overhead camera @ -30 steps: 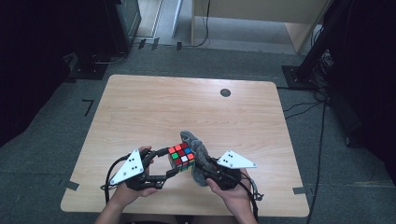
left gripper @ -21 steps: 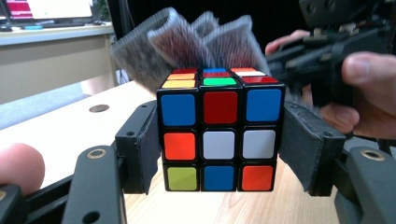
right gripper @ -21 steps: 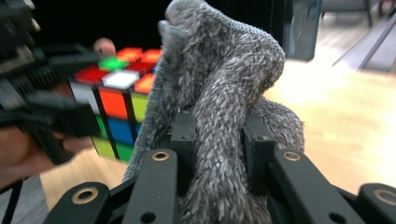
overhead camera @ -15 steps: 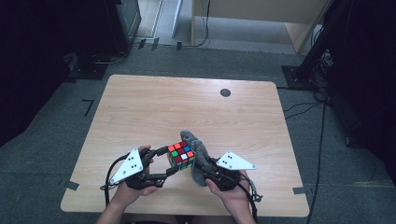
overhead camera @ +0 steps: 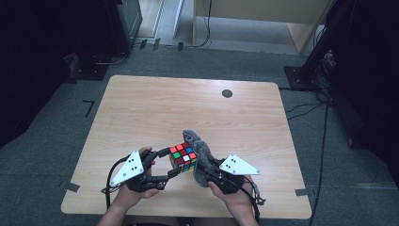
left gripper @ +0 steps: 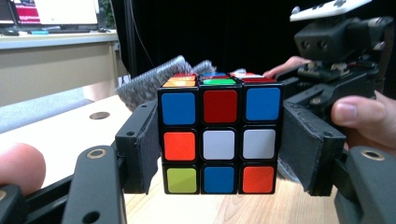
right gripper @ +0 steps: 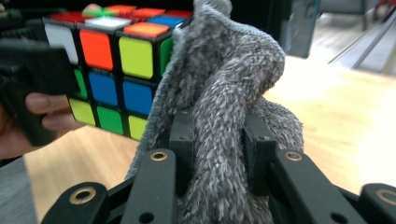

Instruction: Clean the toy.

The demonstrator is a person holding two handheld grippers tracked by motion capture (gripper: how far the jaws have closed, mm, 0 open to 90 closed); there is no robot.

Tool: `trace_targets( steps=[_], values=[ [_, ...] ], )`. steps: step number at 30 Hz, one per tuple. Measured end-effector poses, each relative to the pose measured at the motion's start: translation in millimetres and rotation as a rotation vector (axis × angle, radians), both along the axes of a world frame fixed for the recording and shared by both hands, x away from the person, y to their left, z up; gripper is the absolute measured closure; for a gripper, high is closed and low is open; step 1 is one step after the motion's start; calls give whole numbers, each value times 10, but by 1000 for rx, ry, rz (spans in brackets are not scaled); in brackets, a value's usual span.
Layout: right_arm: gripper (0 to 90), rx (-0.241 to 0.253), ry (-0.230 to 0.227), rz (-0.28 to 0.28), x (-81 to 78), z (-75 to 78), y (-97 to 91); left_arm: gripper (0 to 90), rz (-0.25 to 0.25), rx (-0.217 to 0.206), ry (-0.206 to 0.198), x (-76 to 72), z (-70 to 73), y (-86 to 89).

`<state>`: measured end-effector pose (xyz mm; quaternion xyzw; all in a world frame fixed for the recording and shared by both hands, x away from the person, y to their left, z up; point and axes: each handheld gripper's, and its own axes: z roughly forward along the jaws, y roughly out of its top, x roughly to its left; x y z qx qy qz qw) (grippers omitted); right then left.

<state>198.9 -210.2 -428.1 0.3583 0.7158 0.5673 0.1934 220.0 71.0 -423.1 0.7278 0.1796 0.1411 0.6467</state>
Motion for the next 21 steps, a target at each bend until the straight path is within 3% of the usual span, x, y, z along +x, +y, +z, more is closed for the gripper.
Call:
trace_targets(
  steps=[3,7,10,12,17,21],
  values=[
    [707,61,-31,-23,-29,70,-61,348,16,28,0,4,-29,-26],
    [707,49,-7,-17,-19,3,-20,348,18,16,8,4,-12,-18],
    [704,8,21,11,9,-62,16,348,11,-8,11,5,8,7],
    [703,-4,4,11,2,-43,12,348,4,-16,3,3,10,11],
    [703,66,-57,-29,-61,85,-56,348,2,-2,12,9,-11,-13],
    [697,61,-14,-2,-22,-23,-18,348,9,1,3,-1,12,-4]
  ],
)
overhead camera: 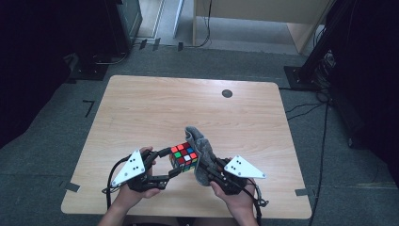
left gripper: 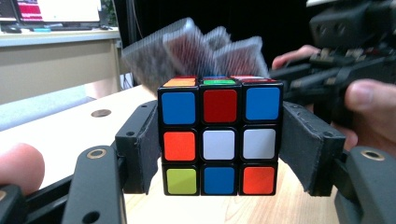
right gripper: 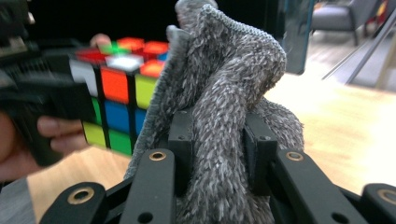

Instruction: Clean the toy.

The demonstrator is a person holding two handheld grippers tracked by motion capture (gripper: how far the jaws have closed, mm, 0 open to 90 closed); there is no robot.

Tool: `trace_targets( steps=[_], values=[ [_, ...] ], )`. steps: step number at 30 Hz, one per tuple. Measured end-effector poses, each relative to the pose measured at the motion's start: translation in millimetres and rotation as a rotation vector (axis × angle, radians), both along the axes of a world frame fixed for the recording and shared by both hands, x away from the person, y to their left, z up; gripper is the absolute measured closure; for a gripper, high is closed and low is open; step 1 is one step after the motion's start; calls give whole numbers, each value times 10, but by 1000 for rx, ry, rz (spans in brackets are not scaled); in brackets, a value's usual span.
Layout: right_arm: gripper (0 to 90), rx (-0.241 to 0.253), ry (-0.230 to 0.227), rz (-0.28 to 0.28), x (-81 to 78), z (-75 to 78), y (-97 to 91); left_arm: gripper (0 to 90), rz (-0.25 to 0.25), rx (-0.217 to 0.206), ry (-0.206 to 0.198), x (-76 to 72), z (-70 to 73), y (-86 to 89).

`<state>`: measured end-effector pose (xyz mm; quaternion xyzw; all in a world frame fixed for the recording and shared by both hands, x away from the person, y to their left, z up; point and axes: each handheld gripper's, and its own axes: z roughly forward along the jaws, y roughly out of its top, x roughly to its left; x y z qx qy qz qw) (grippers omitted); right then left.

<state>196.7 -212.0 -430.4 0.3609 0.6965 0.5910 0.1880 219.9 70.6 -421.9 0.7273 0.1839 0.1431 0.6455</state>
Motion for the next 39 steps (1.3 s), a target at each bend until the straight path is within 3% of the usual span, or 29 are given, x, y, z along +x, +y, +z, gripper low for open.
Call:
trace_targets(
  steps=[2,4,8,9,12,14,16,19,22,25,29,31,34,36,39],
  values=[
    [689,-28,37,33,41,-45,14,348,0,-10,-3,2,8,15],
    [688,-52,35,42,53,-43,5,348,-1,-18,-3,8,8,24],
    [693,27,10,17,17,50,-51,348,6,-27,4,19,2,35],
    [693,25,11,22,18,45,-40,348,9,-29,4,21,9,42],
    [688,-39,71,67,58,-65,45,348,34,-49,-20,-2,44,62],
    [688,-53,107,93,79,-129,88,348,39,-79,-24,-10,70,86],
    [689,-30,128,124,79,-169,138,348,37,-108,-13,-3,75,101],
    [695,30,103,148,25,-137,211,348,37,-113,-3,5,47,100],
    [699,78,110,157,-13,-133,265,348,32,-140,16,11,32,88],
    [698,126,149,207,-9,-178,318,348,34,-109,8,0,16,43],
    [700,106,153,218,5,-198,343,348,46,-98,-5,-9,18,26],
    [702,114,150,182,27,-178,273,349,49,-114,-5,-3,28,55],
    [706,167,160,115,54,-159,151,349,58,-130,3,5,32,80],
    [705,164,158,131,40,-162,180,349,61,-129,4,2,21,66],
    [704,150,163,200,-1,-175,315,349,65,-114,4,-9,2,21]
  ],
)
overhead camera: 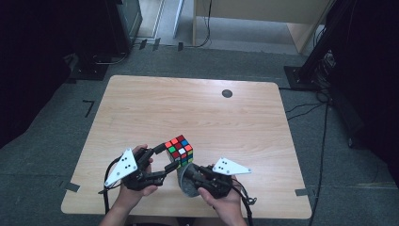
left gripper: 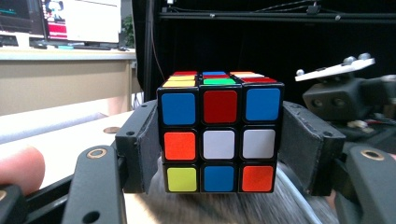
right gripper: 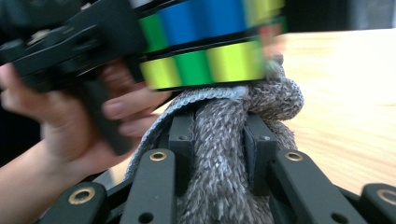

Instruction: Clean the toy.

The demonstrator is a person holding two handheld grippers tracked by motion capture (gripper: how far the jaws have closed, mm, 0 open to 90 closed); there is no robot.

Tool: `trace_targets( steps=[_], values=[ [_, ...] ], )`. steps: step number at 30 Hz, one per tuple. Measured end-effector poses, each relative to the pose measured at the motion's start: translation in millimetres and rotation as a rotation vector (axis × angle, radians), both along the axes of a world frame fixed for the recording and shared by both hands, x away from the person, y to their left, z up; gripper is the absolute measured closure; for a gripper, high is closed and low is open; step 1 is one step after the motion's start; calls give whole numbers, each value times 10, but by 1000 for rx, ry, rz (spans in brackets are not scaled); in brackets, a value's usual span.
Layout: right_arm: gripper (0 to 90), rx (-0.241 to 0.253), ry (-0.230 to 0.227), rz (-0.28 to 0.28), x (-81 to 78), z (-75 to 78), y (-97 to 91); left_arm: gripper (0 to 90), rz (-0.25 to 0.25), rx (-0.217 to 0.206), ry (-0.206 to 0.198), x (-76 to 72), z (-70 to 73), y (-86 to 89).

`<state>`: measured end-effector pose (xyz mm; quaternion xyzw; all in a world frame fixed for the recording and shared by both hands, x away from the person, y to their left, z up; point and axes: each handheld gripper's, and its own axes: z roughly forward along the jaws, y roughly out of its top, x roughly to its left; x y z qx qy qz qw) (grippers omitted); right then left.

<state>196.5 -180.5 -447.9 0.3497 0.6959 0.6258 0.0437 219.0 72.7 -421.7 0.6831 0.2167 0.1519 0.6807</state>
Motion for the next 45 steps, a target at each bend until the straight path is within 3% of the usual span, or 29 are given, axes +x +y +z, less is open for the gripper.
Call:
trace_targets(
  steps=[2,4,9,12,15,18,21,22,28,32,33,34,36,39,41,43,45],
  values=[
    [704,-25,-15,15,-22,-5,62,349,5,10,-4,-4,-4,-8],
    [704,-21,-8,3,-11,-1,36,349,12,-1,-4,3,3,14],
    [707,57,32,-79,63,7,-150,349,25,-13,0,17,3,43],
    [706,55,41,-41,34,-19,-50,349,28,5,-2,4,-22,-8],
    [705,17,24,5,-15,-41,86,349,30,19,-6,-4,-30,-28],
    [704,-1,1,-30,-5,-16,32,349,37,2,-6,1,-15,4],
    [707,26,11,-120,49,9,-145,349,49,0,-12,-1,-3,20],
    [707,40,19,-126,55,4,-168,349,49,2,-13,-4,-5,11],
    [706,22,12,-23,-11,-60,53,349,46,30,-13,-11,-34,-37],
    [705,0,-4,-36,16,-62,7,349,71,15,-4,20,-19,31],
    [704,-21,-14,-65,40,-62,-46,349,81,8,1,33,-10,59],
    [703,-71,-26,-114,82,-68,-128,349,89,6,3,41,-5,80],
    [702,-119,5,-178,167,-95,-272,349,101,4,6,61,-6,112],
    [694,-268,25,-302,296,-207,-484,349,111,4,20,85,-25,128],
    [683,-373,13,-354,351,-304,-556,349,115,3,29,98,-42,125],
    [680,-438,21,-388,389,-391,-599,349,115,8,33,108,-54,123],
    [674,-468,36,-407,424,-476,-640,349,115,12,36,114,-66,122]
  ],
)
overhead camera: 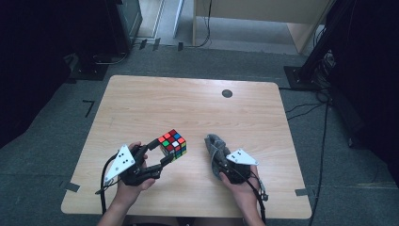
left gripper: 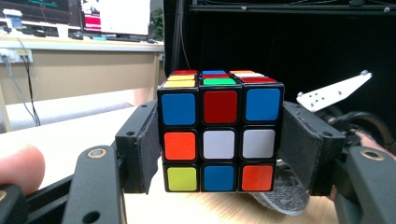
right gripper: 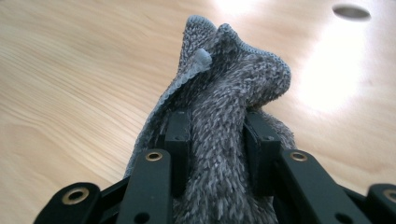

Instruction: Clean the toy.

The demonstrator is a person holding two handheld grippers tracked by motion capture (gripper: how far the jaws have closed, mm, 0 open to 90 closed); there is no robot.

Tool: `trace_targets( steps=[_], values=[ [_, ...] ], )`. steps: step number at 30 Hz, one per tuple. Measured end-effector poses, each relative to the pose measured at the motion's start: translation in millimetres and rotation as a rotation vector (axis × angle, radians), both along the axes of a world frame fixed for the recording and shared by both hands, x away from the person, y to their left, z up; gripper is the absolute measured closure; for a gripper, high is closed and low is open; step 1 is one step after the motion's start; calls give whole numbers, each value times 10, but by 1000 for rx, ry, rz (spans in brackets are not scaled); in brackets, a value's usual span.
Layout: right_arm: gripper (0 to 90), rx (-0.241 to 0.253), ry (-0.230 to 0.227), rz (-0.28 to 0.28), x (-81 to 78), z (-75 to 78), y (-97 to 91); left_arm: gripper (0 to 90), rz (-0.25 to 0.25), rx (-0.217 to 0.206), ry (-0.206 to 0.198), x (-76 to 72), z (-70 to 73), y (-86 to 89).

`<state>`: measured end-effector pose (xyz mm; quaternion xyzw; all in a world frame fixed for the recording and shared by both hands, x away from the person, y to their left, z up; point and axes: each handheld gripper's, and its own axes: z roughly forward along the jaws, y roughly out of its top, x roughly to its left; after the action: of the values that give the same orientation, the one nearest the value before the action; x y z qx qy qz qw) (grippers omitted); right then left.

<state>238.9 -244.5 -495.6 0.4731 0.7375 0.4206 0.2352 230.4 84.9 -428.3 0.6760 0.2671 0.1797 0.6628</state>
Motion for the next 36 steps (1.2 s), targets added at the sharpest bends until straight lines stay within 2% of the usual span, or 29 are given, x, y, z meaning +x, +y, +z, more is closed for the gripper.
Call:
trace_targets(
  steps=[2,4,6,7,8,10,13,18,22,23,25,30,36],
  values=[
    [644,-50,-1,-15,32,-69,-19,349,2,-1,8,11,-17,2],
    [581,-77,5,-15,58,-110,-35,349,9,-3,17,28,-35,10],
    [457,-56,12,-10,85,-132,-64,349,14,-6,26,41,-44,25],
    [395,-56,-3,-26,86,-121,-78,349,15,-11,31,45,-45,30],
    [374,-61,-26,-32,80,-103,-85,349,17,-10,34,51,-44,40],
    [339,-50,-103,-43,38,2,-96,349,34,-13,45,63,-37,48],
    [322,2,-171,-16,-38,161,-46,349,47,-20,69,77,-36,48],
    [301,125,-235,141,-196,328,275,349,51,-16,89,64,-38,-17],
    [293,166,-273,243,-317,375,561,349,64,-9,115,35,-37,-118],
    [296,168,-294,248,-352,385,620,349,68,-3,124,31,-43,-142],
    [293,176,-306,260,-378,392,681,349,70,-6,142,19,-61,-192],
    [268,224,-298,255,-389,381,763,349,57,-20,176,-16,-103,-309],
    [282,238,-310,207,-369,377,754,349,22,-36,201,-63,-116,-406]
  ],
)
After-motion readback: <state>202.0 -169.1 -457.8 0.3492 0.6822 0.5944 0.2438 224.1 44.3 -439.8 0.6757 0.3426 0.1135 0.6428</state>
